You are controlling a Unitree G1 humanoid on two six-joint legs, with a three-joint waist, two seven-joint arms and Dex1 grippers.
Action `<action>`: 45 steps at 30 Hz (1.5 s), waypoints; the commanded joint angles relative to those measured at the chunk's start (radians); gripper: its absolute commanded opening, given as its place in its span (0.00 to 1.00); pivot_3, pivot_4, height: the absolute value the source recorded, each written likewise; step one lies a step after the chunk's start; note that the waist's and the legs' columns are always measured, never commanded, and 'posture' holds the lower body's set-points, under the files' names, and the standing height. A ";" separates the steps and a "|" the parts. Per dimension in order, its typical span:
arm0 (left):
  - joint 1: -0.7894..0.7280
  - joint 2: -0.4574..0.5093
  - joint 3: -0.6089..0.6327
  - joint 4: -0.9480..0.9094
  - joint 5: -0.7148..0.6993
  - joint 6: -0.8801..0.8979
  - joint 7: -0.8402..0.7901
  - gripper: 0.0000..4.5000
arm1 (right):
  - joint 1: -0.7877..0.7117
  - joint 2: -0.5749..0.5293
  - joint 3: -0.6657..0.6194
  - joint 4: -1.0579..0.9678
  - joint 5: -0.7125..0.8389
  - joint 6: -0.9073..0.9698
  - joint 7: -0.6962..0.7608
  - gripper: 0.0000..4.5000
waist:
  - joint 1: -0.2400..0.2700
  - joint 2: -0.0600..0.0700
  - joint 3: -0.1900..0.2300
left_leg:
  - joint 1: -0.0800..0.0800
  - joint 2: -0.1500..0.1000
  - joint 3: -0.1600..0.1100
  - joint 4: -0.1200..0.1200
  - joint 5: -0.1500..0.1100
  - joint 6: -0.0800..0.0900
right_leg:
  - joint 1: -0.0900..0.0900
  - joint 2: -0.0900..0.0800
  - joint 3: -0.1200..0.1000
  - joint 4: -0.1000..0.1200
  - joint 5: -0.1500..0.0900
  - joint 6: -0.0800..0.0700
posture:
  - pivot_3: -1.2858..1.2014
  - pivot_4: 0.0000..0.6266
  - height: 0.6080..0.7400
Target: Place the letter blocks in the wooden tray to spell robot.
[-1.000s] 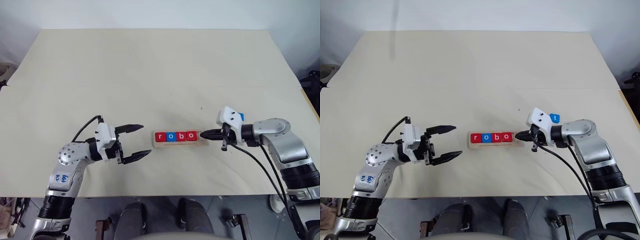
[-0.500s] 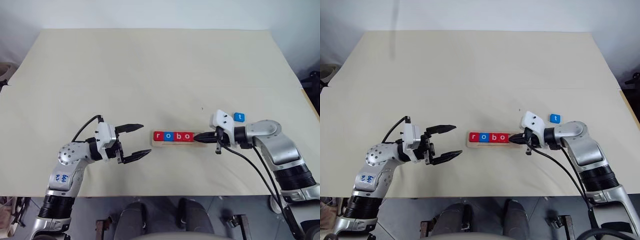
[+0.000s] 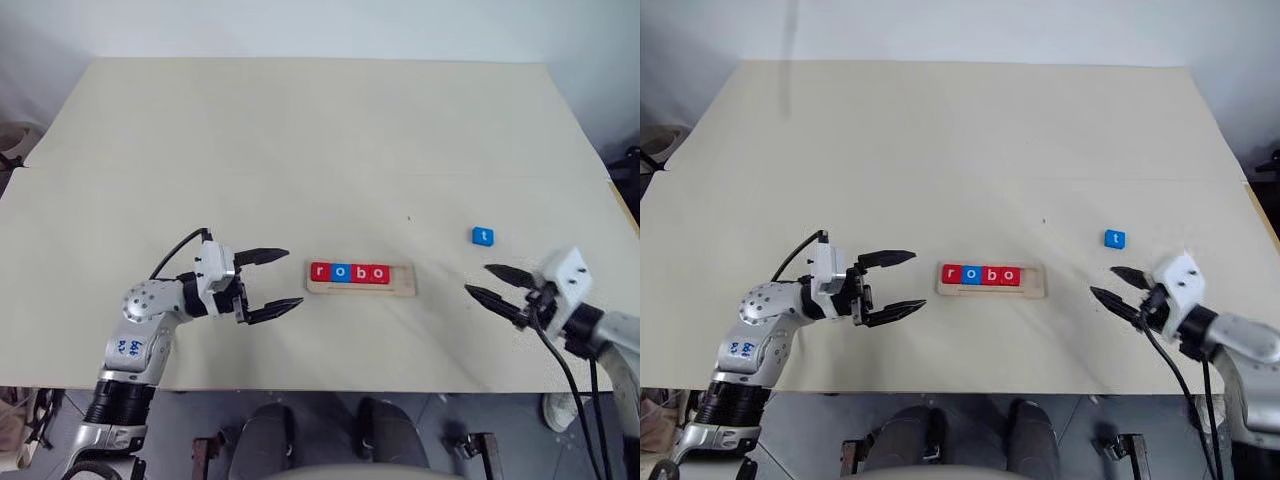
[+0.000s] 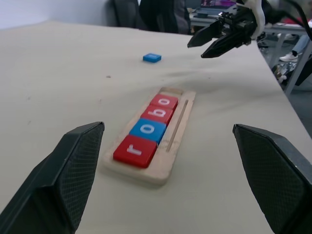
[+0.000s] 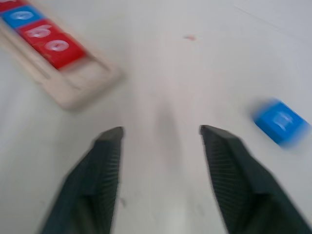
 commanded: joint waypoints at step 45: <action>0.068 0.025 0.047 -0.125 -0.022 0.025 0.039 1.00 | -0.537 0.080 0.178 0.049 0.014 0.693 -0.584 0.33 | -0.025 0.002 -0.001 | -0.001 0.001 -0.001 -0.001 0.000 0.000 | -0.001 0.000 0.000 0.001 0.000 -0.001 | 0.52 0.24 1.00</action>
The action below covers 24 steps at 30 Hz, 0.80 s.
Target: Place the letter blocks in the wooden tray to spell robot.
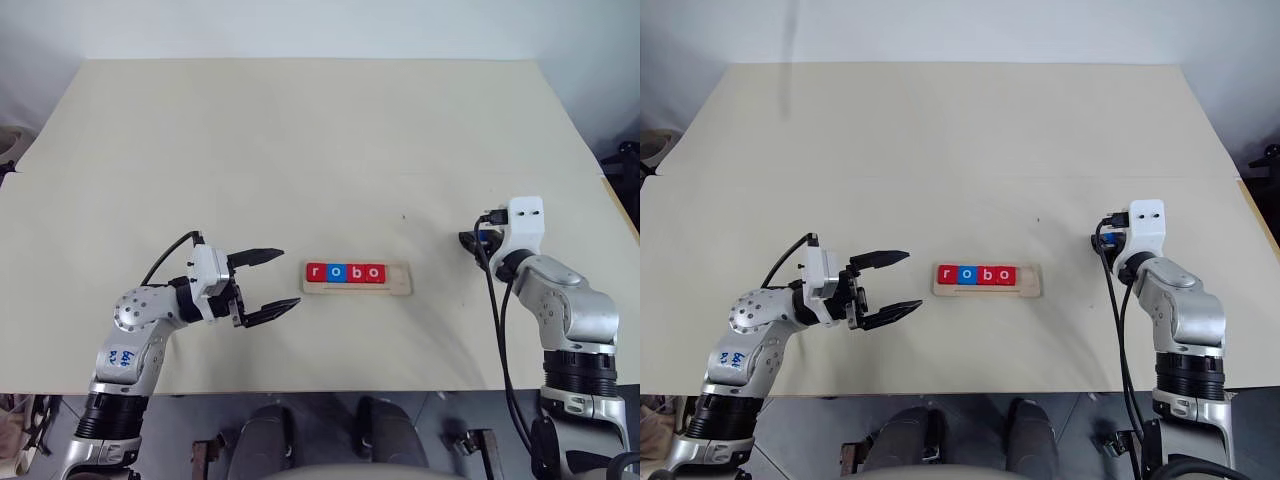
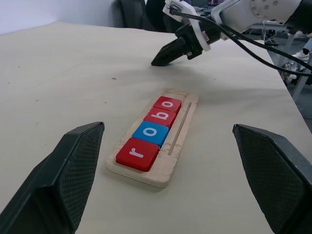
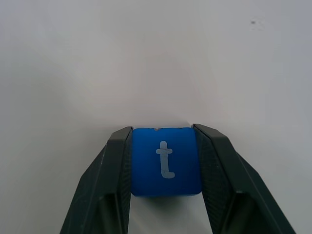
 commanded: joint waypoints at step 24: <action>-0.058 -0.017 -0.017 0.034 -0.011 -0.003 -0.061 1.00 | 0.200 -0.242 0.006 -0.350 0.150 0.024 0.389 0.85 | 0.000 0.000 0.000 | -0.002 -0.001 0.000 -0.001 -0.001 0.001 | -0.003 0.000 0.001 -0.001 0.000 0.000 | 0.52 0.24 1.00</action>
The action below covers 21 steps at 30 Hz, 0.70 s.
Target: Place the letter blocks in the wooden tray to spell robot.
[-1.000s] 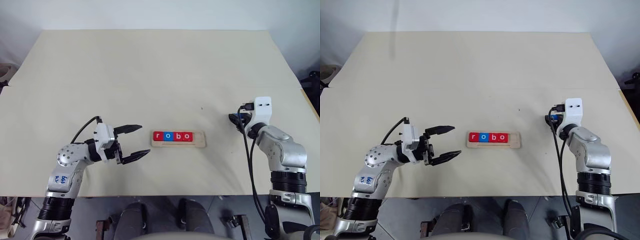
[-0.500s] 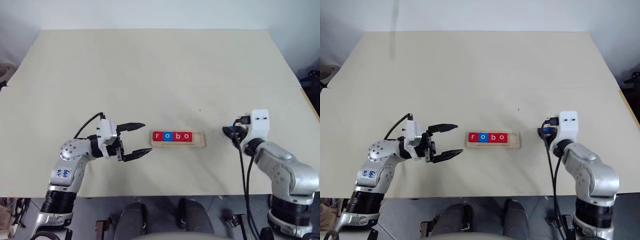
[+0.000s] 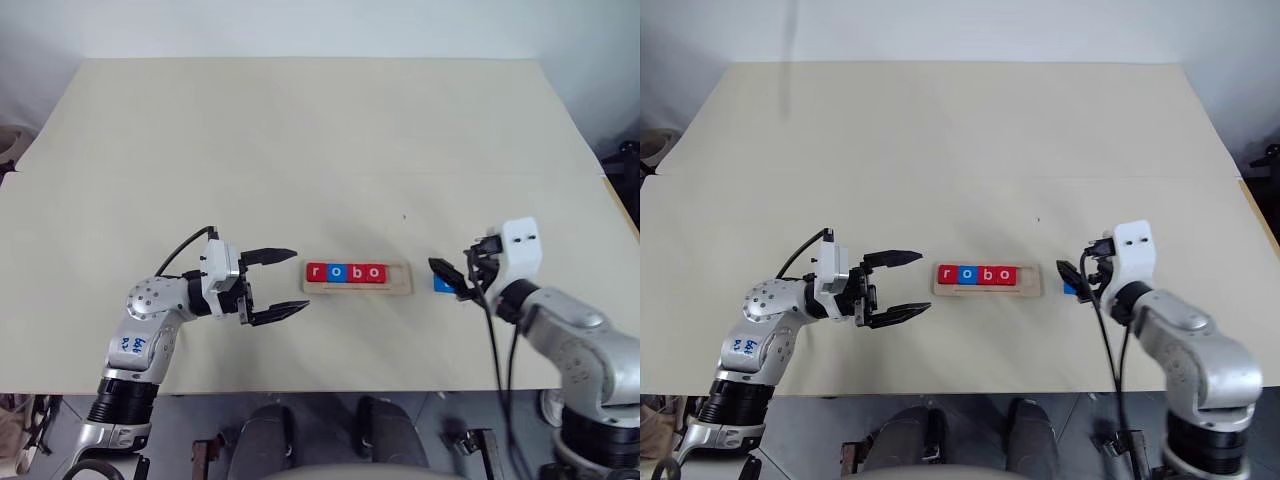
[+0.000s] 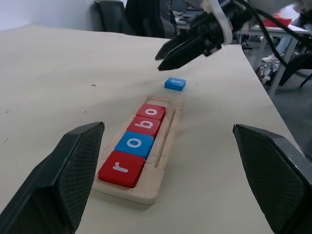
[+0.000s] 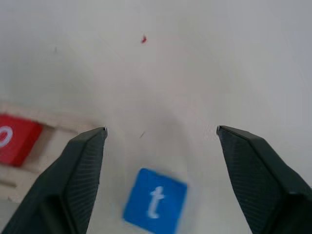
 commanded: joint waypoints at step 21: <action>0.041 0.040 0.016 -0.064 -0.030 -0.017 -0.061 1.00 | -0.239 -0.281 0.363 0.788 -0.247 -0.910 0.928 0.63 | 0.000 -0.001 0.000 | 0.002 0.000 0.001 0.002 0.000 -0.001 | 0.003 0.000 0.000 0.000 0.000 0.000 | 0.52 0.24 1.00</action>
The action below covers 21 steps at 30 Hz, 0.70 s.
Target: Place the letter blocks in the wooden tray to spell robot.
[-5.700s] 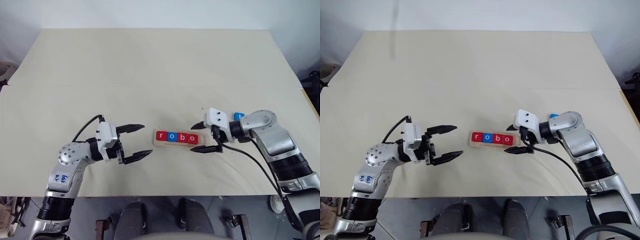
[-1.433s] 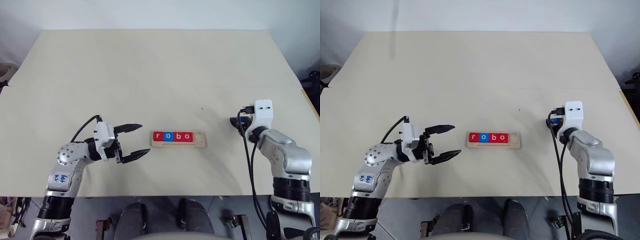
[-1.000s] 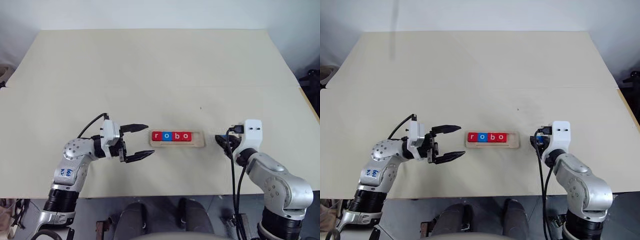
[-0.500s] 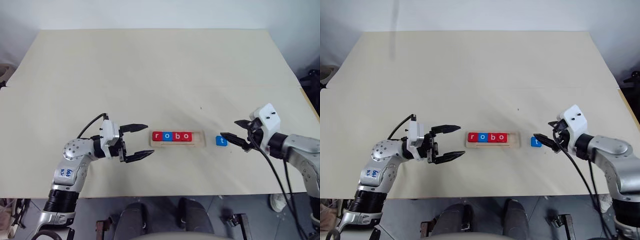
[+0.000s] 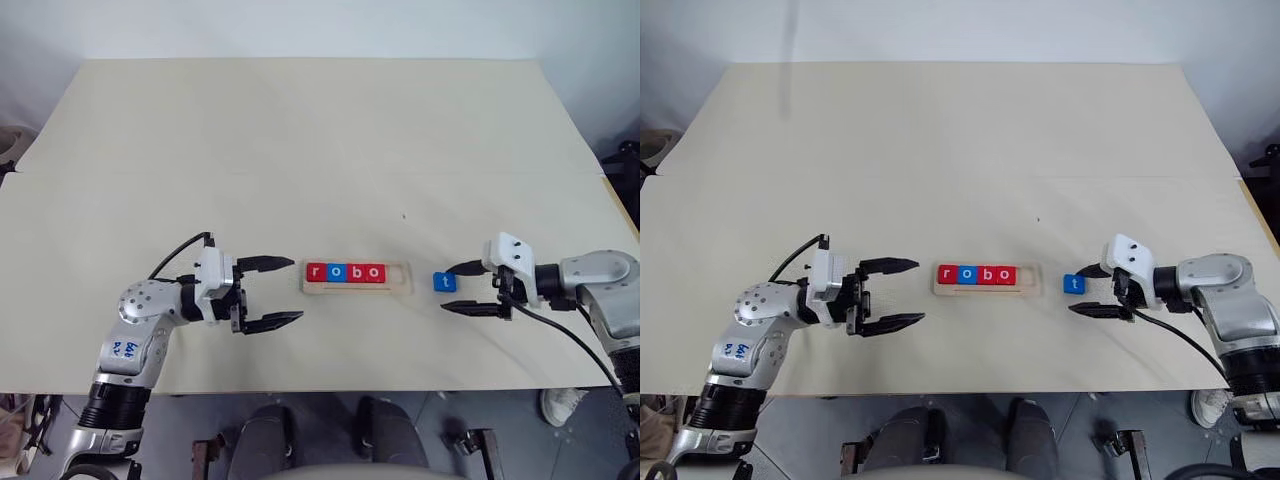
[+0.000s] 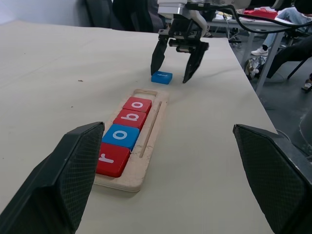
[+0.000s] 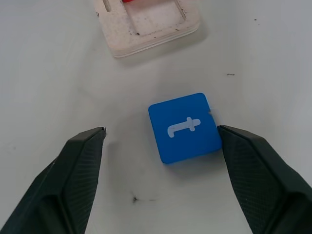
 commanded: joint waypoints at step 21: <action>0.050 0.000 0.027 -0.074 -0.013 -0.018 0.060 1.00 | -0.233 0.161 0.094 0.028 -0.062 -0.044 0.058 0.32 | 0.002 0.000 0.000 | 0.001 0.000 -0.001 0.000 0.000 0.000 | 0.001 0.000 0.000 0.001 0.000 0.000 | 0.52 0.24 1.00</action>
